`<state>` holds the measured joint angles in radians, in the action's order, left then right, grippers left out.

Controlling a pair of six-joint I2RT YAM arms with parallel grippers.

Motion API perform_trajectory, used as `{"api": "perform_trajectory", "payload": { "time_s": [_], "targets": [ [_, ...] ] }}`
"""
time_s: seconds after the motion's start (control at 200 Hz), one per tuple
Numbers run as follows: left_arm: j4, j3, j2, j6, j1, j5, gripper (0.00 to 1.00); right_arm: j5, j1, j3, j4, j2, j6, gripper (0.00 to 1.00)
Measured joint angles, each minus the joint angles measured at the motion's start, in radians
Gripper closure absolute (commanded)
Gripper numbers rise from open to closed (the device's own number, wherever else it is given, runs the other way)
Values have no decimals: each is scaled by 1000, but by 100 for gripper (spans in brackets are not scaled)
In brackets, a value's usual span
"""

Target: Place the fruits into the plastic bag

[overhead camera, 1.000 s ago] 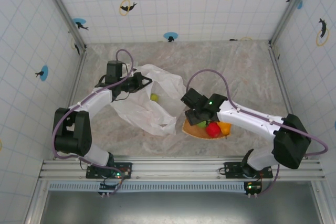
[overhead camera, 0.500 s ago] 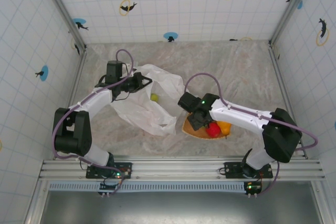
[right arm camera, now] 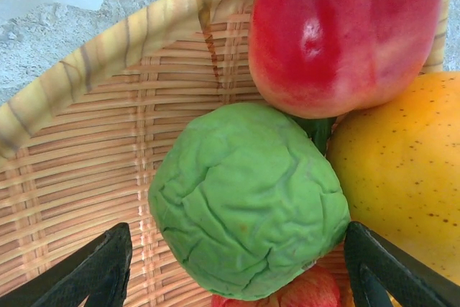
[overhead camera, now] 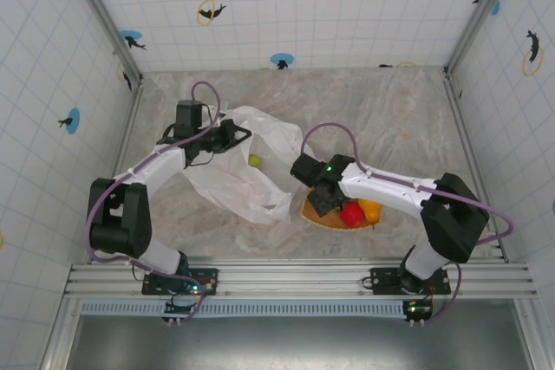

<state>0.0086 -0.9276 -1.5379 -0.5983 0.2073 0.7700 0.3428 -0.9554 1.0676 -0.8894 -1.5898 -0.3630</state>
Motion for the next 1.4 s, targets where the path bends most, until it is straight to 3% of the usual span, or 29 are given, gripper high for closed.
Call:
{"api": "perform_trajectory", "payload": {
  "time_s": [0.465,0.781,1.401],
  "targets": [
    [0,0,0,0,0,0,100,-73,-1,0,40,32,24,22],
    [0,0,0,0,0,4,100,-46,0,0,39,8,47,17],
    [0,0,0,-1,0,4,100,-15,0,-6,60,-43,66,22]
  ]
}}
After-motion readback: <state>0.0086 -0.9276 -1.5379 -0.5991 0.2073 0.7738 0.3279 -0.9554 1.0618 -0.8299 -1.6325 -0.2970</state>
